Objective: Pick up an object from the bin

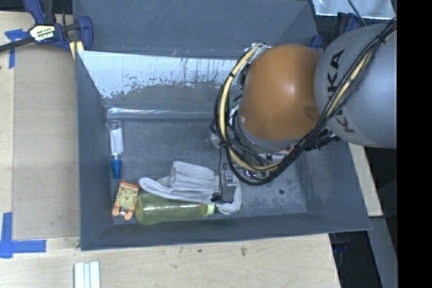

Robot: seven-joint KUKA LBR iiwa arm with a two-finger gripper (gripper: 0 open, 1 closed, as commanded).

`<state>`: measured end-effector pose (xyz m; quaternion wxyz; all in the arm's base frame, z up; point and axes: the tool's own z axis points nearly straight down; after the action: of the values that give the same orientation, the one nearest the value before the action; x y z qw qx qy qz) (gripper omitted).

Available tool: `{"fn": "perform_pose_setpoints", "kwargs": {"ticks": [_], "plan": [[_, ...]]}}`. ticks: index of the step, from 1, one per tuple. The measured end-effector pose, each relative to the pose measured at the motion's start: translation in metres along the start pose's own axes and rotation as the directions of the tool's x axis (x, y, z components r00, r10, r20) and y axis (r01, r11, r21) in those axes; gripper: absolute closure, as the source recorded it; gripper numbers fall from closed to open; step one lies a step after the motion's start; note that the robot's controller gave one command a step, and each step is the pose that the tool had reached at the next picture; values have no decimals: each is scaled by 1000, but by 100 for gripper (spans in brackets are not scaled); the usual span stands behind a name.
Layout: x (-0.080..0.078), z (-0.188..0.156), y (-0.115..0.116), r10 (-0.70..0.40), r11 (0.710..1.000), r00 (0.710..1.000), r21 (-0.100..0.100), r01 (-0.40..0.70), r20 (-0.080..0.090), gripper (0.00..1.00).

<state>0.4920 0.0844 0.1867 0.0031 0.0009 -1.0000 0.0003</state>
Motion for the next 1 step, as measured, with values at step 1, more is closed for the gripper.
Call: {"fn": "perform_pose_setpoints", "kwargs": {"ticks": [1], "plan": [[-2, -5, 0, 2, 1000, 1000, -1, -2, 9, 0]]}}
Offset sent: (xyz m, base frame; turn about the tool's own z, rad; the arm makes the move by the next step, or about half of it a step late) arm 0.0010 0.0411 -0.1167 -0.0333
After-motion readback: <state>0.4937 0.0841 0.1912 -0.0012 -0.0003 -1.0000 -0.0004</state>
